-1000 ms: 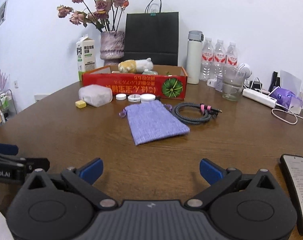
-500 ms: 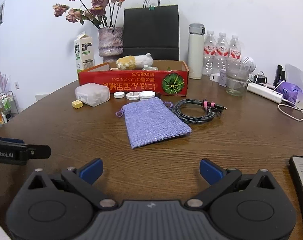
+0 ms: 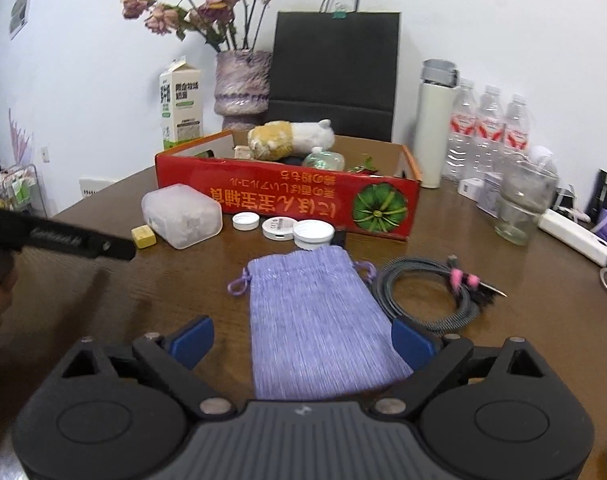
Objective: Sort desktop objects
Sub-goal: 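Grasp the yellow soap bar with the left tool while the right tool grasps the purple pouch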
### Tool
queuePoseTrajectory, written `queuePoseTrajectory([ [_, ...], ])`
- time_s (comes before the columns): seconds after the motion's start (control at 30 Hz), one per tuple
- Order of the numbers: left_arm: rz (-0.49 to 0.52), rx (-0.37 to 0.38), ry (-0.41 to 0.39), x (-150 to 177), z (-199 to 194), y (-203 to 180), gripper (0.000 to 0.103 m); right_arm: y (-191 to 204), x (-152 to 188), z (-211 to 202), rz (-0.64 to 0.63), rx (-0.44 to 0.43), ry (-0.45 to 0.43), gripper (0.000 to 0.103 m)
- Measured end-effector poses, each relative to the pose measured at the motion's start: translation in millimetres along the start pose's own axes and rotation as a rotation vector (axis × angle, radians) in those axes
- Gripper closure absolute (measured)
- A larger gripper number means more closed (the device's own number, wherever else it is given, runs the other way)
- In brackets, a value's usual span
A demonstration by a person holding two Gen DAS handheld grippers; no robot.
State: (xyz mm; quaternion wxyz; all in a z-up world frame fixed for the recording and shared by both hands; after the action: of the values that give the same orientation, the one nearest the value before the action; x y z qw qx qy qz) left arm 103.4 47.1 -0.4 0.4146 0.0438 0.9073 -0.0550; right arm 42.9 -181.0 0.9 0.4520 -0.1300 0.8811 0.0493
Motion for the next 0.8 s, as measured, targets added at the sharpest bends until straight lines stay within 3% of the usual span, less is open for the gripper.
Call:
queuePoseTrajectory([
  [0.2,0.042,0.037,0.024,-14,29,16,0.036,-2,-10,28,0.017,-0.036,0.047,0.022],
  [0.27,0.036,0.053,0.024,-17,32,19,0.042,-5,-12,36,0.033,-0.042,0.068,0.031],
  [0.33,0.032,0.068,0.017,-17,33,20,0.06,-6,-13,44,0.039,-0.026,0.079,0.038],
  [0.4,0.039,0.081,0.016,-17,32,18,0.07,-8,-15,47,0.05,-0.021,0.072,0.045],
  [0.47,0.033,0.084,0.015,-14,29,17,0.07,-10,-17,49,0.058,-0.008,0.068,0.065],
  [0.57,0.028,0.077,0.009,-7,22,13,0.07,-9,-17,48,0.057,0.003,0.066,0.087],
  [0.8,0.0,0.057,0.033,20,-12,-11,0.071,6,-8,30,0.035,-0.022,0.074,0.094],
])
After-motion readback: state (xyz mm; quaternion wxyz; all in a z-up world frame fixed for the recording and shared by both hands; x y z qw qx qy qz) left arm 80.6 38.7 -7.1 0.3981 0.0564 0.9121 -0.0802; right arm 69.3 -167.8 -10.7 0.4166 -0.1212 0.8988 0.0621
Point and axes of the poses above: each gripper's, at about its wrist camera, not at the fingertips, and z roughly the way its jaws point, y to its left, x to its underside, the point moved 3 cm from there along z, roughly the way its jaws point, and after that the axes turned 3 degrees about y, right-handed, at the moved point
